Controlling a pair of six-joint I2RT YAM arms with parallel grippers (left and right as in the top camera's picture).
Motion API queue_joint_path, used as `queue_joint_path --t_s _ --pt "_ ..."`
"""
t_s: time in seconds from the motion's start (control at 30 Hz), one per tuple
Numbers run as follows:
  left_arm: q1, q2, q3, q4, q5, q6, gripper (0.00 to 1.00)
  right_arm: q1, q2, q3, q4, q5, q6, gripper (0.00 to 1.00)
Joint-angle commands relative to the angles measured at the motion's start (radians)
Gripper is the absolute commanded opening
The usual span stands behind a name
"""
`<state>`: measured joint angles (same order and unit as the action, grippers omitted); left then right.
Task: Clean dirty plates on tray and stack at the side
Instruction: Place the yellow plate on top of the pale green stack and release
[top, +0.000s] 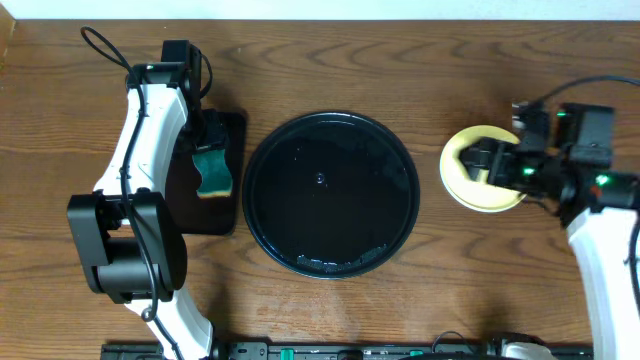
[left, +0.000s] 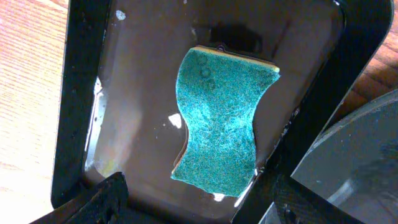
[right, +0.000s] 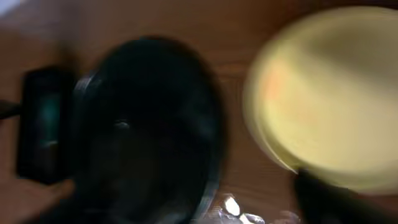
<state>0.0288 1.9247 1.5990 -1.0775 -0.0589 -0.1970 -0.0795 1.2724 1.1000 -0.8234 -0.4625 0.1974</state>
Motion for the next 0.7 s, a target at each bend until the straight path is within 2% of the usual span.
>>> queue_joint_path --t_s 0.0,0.2,0.43,0.53,0.6,0.67 --pt "0.001 0.005 0.000 -0.006 -0.009 0.010 0.76 0.166 -0.060 0.003 0.038 -0.065 0.138 0.99" --pt "0.001 0.005 0.000 -0.006 -0.009 0.010 0.76 0.296 -0.066 0.003 -0.045 -0.064 0.139 0.99" --pt "0.001 0.005 0.000 -0.006 -0.009 0.010 0.76 0.314 -0.068 0.002 -0.038 0.067 0.134 0.99" --pt "0.001 0.005 0.000 -0.006 -0.009 0.010 0.76 0.316 -0.090 -0.003 0.010 0.124 0.027 0.99" --pt "0.001 0.005 0.000 -0.006 -0.009 0.010 0.76 0.316 -0.121 -0.015 0.056 0.126 -0.103 0.99" --pt "0.001 0.005 0.000 -0.006 -0.009 0.010 0.76 0.312 -0.222 -0.077 0.134 0.126 -0.282 0.99"
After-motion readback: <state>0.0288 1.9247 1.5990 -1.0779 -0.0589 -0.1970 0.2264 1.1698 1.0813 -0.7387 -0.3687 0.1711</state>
